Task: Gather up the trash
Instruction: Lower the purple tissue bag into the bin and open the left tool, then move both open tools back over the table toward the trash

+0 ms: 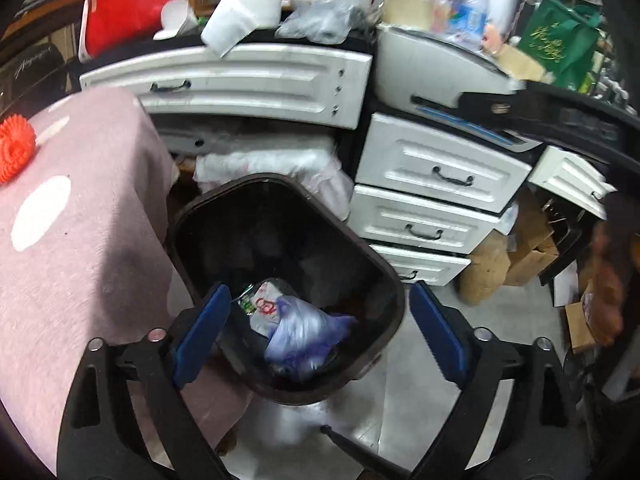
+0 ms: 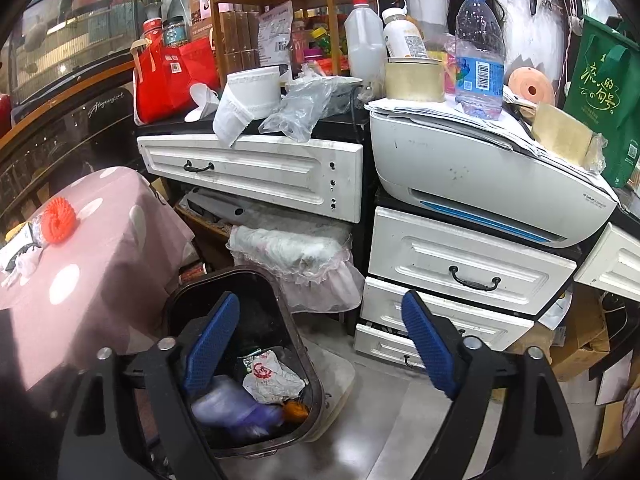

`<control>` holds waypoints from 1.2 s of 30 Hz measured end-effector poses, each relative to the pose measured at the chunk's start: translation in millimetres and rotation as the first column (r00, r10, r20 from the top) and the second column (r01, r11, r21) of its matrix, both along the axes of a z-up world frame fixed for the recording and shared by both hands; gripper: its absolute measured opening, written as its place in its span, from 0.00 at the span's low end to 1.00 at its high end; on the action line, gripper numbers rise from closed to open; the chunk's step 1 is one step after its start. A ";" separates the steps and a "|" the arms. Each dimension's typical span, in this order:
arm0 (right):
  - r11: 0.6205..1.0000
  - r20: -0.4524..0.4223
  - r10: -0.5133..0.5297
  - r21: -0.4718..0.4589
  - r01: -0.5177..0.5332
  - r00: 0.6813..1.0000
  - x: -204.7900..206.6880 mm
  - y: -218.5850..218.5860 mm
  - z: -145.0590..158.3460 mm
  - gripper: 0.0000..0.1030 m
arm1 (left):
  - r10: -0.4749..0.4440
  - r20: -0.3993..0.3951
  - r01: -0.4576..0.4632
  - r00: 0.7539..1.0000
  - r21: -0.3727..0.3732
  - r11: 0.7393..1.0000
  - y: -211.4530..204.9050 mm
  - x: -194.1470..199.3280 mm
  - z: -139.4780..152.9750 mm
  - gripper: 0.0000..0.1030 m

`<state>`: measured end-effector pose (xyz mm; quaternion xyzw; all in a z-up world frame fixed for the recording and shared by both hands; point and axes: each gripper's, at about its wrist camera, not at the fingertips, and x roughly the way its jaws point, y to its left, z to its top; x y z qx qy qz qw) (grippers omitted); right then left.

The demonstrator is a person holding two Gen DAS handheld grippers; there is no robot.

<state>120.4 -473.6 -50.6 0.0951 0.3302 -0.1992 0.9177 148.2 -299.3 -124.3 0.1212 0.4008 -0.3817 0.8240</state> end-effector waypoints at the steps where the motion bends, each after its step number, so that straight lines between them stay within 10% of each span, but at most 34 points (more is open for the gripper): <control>1: 1.000 0.000 -0.001 0.000 0.001 1.000 0.4 0.0 0.2 0.84 | -0.013 0.001 0.013 1.000 0.002 1.000 -0.1 -4.0 1.3 0.92; 19: 0.994 0.048 0.107 0.002 -0.108 0.993 5.9 26.1 9.9 0.91 | -0.021 0.168 0.038 0.986 -0.097 0.995 62.6 -61.4 72.9 0.94; 36: 0.938 0.134 0.340 0.017 -0.346 0.931 27.8 102.5 37.9 0.94 | 0.255 0.253 -0.237 0.933 -0.103 0.966 162.0 -36.7 105.6 0.94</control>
